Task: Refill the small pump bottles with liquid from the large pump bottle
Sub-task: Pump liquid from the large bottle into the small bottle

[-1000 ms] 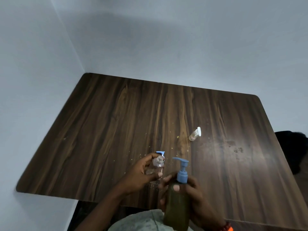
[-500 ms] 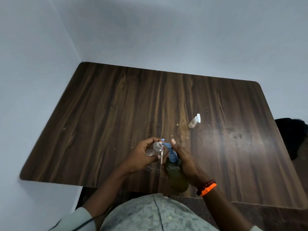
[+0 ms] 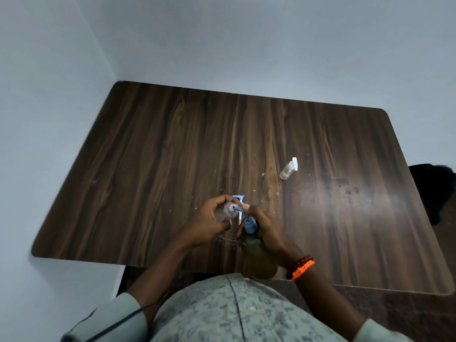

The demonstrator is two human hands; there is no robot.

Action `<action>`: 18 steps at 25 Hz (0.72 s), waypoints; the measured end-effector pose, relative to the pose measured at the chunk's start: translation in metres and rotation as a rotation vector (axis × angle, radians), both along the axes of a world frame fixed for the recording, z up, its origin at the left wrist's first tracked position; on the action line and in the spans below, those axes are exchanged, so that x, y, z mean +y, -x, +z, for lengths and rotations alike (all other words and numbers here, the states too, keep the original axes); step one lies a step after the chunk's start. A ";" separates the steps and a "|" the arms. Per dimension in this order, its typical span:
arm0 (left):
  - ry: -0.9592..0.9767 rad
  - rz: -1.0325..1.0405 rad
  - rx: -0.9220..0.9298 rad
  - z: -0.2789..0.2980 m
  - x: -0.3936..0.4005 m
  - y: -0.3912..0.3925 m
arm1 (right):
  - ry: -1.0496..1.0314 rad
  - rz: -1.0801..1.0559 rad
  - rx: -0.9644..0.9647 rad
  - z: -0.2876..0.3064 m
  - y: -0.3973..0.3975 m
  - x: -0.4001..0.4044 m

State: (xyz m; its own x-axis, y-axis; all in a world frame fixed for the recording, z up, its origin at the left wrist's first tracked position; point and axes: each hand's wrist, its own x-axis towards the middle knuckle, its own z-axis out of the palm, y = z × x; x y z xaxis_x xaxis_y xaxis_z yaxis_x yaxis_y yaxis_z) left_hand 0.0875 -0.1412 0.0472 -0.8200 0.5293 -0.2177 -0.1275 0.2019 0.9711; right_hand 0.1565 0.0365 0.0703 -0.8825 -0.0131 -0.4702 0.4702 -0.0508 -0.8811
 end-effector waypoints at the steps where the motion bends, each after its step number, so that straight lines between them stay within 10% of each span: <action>1: -0.006 -0.016 0.000 0.001 0.002 -0.001 | -0.014 -0.009 -0.001 -0.001 -0.001 0.000; 18: 0.000 -0.047 -0.009 0.005 0.002 -0.011 | -0.194 -0.092 0.057 -0.016 -0.016 -0.014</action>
State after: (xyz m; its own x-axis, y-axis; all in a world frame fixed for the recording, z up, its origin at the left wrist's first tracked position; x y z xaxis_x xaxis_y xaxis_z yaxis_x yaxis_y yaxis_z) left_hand 0.0981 -0.1397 0.0525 -0.7923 0.5670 -0.2252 -0.1268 0.2080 0.9699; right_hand 0.1730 0.0230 0.0547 -0.9010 0.1545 -0.4055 0.4206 0.0814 -0.9036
